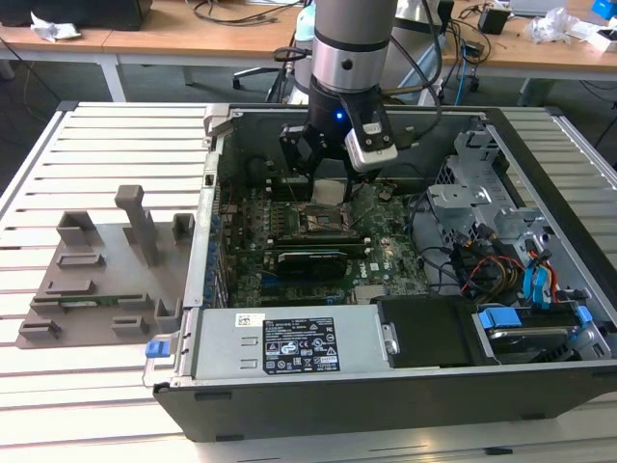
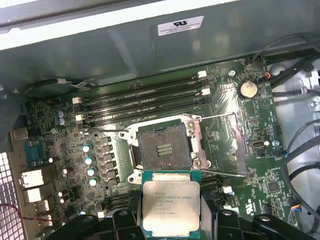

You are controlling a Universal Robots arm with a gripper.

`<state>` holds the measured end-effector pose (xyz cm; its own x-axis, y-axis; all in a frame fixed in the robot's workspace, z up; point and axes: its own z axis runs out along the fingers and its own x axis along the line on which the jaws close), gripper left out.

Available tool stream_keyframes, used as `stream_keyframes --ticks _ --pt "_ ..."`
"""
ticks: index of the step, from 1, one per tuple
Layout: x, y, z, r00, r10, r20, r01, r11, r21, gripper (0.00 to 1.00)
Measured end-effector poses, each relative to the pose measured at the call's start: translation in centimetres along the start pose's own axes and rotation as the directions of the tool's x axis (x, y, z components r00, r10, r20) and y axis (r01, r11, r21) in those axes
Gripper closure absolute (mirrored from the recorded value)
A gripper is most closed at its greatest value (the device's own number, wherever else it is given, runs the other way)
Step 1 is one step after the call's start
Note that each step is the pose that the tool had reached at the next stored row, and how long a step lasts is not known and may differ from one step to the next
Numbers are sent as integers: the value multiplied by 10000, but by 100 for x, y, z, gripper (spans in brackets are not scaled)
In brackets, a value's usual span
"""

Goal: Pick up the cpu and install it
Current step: 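Place the cpu into insertion slot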

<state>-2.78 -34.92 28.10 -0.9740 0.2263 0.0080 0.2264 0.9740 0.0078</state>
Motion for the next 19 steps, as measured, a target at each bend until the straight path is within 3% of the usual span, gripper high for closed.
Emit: stream_keyframes --ticks 6,8,13,19 --pt "0 0 4 9951 985 21 -985 9951 37 45" --pt "0 0 5 9899 1414 46 -1415 9899 94 45" --pt "0 0 6 9826 1854 119 -1857 9823 259 45" --pt "0 0 7 9725 2322 171 -2326 9719 361 45"
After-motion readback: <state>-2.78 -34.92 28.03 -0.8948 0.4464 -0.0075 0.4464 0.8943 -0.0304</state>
